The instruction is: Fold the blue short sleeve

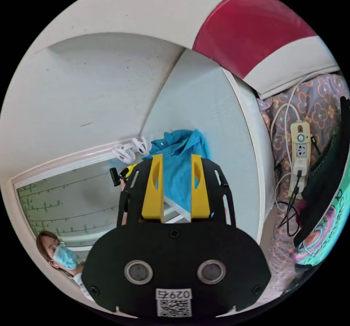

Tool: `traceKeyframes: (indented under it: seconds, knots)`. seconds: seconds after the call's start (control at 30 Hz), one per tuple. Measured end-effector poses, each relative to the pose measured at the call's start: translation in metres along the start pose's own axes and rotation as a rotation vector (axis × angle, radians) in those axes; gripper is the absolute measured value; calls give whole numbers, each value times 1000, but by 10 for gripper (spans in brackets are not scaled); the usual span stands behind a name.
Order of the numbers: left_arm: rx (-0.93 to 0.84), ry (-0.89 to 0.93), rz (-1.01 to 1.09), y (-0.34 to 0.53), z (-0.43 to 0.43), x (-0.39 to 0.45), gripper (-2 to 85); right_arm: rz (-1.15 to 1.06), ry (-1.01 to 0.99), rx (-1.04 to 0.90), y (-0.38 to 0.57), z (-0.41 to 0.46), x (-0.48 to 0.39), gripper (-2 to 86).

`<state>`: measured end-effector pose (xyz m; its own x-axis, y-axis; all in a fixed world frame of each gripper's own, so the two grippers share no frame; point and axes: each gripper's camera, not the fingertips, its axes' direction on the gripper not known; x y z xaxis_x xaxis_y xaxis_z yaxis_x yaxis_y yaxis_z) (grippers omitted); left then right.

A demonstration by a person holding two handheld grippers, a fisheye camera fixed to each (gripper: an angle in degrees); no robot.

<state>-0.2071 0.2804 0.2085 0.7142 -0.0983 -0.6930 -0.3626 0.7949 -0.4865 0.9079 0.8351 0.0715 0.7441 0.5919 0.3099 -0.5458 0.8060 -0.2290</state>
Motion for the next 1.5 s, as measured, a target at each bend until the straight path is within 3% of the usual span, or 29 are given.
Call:
traceKeyframes:
  seconds: [0.13,0.27,0.43,0.53,0.6,0.77,0.9,1.13,1.2,1.27,1.37,1.43,1.5]
  knots:
    - [9,-40,-61,34,22,0,106,-165,-32,10,28,18,-1,13]
    - [-137,61,-69,64,98,15,-1,-276,108,-200,16,107,-22,0]
    - [-316,-151,-85,64,172,47,-9,-306,374,-401,-41,223,-38,-4]
    - [-383,-237,-28,59,196,66,-9,-353,397,-152,-62,224,-59,-5]
    - [-427,-297,5,55,207,79,-10,-364,243,58,-62,206,-72,-4]
    - [-340,-332,100,34,207,120,-10,-398,176,-200,-53,263,-68,-4]
    - [-244,-483,225,-15,214,155,-10,-417,152,-391,6,319,-57,-4]
    - [-371,-738,415,-107,263,167,-10,-272,290,-435,84,373,-13,-4]
    - [-179,-761,461,-111,233,186,-10,-191,269,-357,97,379,0,-5]
    - [-86,-730,481,-103,209,199,-10,-144,253,-286,104,386,4,-4]
    - [-114,-567,508,-78,193,200,-10,-110,302,-213,108,415,-2,-4]
    - [-177,-488,504,-56,195,191,-10,-110,426,-215,106,441,-11,-4]
    - [-293,-396,502,-23,205,175,-10,-113,715,-137,103,461,-24,-4]
